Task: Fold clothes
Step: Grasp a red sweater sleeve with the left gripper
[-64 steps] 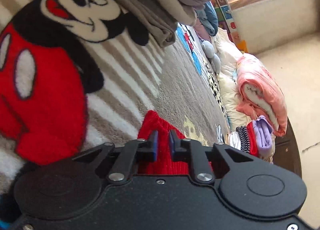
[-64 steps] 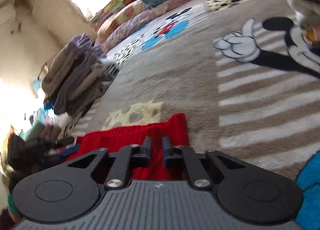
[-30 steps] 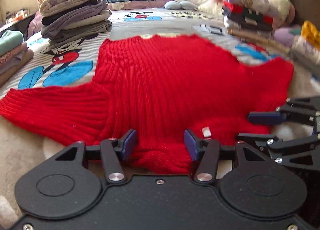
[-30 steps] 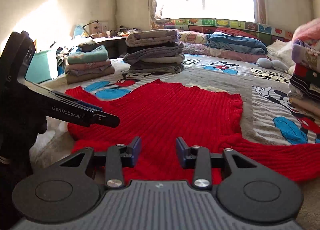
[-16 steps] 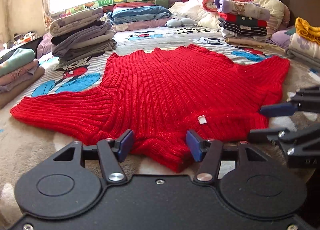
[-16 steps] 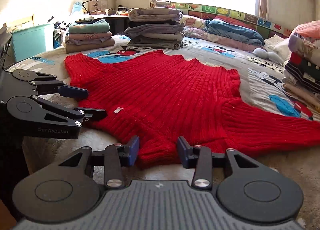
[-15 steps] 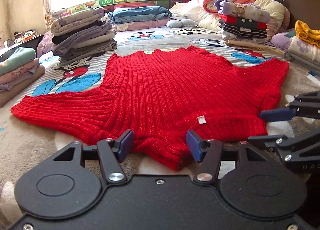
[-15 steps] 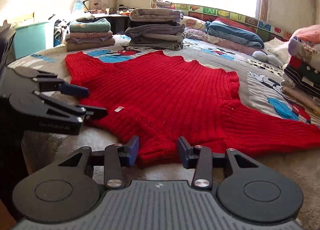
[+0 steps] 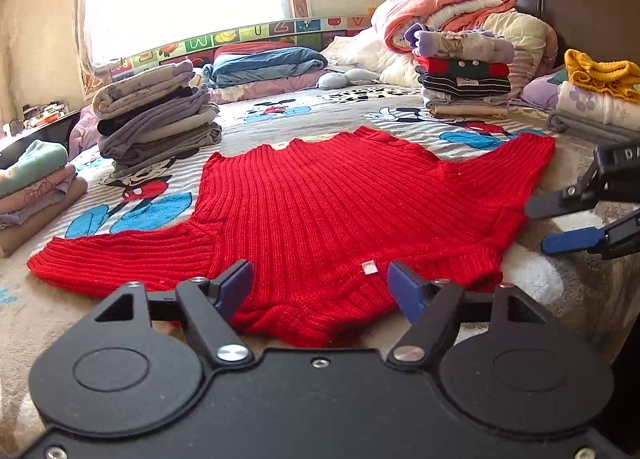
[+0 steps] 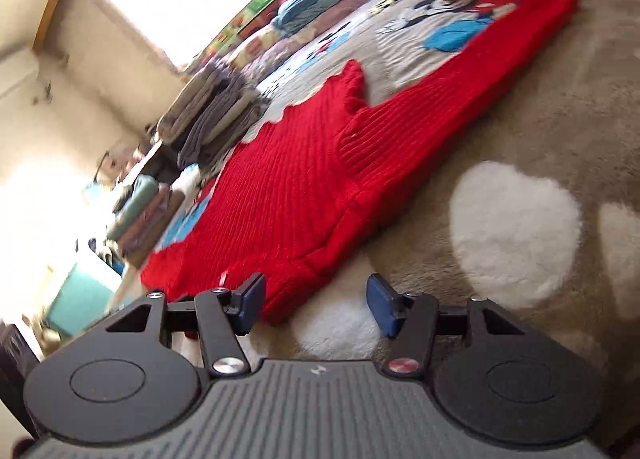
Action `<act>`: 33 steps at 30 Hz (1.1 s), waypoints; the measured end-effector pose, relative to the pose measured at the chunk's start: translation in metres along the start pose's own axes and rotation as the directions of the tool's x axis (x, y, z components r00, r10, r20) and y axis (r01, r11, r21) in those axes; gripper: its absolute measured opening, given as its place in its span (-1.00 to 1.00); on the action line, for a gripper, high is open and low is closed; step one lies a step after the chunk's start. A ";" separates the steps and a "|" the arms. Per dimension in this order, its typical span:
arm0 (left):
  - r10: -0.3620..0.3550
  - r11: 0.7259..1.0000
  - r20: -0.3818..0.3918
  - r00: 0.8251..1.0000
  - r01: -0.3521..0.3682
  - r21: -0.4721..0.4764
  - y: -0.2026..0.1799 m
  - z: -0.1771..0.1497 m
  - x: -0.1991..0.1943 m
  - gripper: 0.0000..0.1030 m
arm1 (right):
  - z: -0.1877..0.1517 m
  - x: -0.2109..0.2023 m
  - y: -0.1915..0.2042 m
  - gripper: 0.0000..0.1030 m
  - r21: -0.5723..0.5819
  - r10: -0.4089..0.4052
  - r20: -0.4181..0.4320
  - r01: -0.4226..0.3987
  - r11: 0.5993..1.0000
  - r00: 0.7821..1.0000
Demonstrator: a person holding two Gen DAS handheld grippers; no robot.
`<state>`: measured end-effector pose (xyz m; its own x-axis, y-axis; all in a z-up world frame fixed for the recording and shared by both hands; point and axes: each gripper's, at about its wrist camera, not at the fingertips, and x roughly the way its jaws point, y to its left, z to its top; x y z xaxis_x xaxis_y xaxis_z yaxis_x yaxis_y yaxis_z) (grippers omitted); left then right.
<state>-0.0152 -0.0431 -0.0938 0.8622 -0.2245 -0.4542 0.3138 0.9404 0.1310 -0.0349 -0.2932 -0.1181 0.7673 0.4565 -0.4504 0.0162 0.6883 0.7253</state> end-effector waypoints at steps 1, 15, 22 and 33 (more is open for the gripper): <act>-0.004 1.000 0.001 1.000 0.004 0.003 -0.001 0.000 0.001 0.45 | 0.003 -0.003 -0.008 0.12 0.055 0.006 0.022 -0.007 0.998 1.000; -0.060 0.951 -0.015 0.998 0.061 0.304 -0.095 0.002 0.006 0.45 | 0.041 -0.020 -0.095 0.18 0.302 0.077 0.296 -0.170 0.938 0.952; -0.068 0.864 -0.026 0.997 0.072 0.497 -0.162 0.015 0.038 0.45 | 0.071 -0.050 -0.146 0.21 0.396 0.002 0.442 -0.197 0.897 0.897; -0.061 0.767 -0.030 0.998 0.066 0.638 -0.242 0.064 0.103 0.34 | 0.074 -0.064 -0.184 0.20 0.492 0.037 0.512 -0.328 0.807 0.858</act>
<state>0.0231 -0.3103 -0.1165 0.8292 -0.2734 -0.4875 0.5514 0.5432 0.6332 -0.0396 -0.4909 -0.1840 0.9874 0.1280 -0.0931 0.0766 0.1284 0.9888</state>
